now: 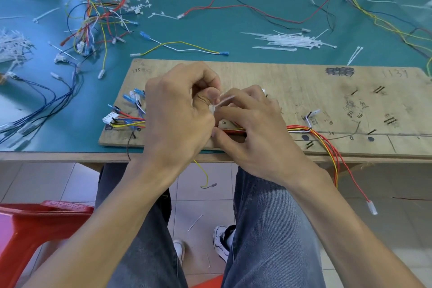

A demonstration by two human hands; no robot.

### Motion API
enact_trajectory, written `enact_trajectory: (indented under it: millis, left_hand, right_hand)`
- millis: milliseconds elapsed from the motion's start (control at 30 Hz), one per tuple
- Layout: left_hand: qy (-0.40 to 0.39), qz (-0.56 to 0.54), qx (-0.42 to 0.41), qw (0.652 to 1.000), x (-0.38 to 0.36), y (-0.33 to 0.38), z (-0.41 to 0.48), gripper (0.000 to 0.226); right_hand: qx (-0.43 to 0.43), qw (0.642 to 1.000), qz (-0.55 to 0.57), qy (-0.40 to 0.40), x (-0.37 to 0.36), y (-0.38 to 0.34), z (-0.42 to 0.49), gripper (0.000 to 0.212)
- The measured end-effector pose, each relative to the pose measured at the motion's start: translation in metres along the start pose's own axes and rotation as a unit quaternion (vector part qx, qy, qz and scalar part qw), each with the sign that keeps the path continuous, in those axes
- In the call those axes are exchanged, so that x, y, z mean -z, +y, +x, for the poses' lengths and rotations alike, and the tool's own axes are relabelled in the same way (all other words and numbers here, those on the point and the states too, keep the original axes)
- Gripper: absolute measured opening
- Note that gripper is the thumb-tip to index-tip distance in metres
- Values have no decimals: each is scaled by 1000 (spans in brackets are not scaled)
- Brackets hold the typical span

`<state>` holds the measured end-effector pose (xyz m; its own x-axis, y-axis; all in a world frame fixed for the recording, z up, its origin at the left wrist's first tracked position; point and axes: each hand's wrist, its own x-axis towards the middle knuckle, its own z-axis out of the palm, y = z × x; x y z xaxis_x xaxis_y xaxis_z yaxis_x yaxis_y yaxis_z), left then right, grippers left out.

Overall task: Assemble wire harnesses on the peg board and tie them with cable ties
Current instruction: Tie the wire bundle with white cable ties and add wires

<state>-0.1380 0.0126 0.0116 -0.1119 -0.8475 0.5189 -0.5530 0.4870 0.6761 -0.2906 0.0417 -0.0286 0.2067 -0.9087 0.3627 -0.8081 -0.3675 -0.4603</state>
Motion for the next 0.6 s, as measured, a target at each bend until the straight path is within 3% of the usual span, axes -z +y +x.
enact_trajectory:
  millis: [200, 400, 500, 600]
  left_hand:
    - [33, -18, 31, 999, -9, 1, -3, 24]
    - [-52, 17, -2, 998, 0, 1, 0, 19]
    - [-92, 30, -20, 995, 7, 4, 4, 14]
    - [-167, 116, 2, 979, 8, 7, 7, 33]
  right_hand:
    - [15, 1000, 5, 19, -4, 6, -1, 17]
    - [17, 998, -32, 41, 0, 1, -4, 14]
    - [-21, 995, 27, 90, 12, -7, -7, 24]
    - [-59, 982, 88, 155, 44, -1, -3, 23]
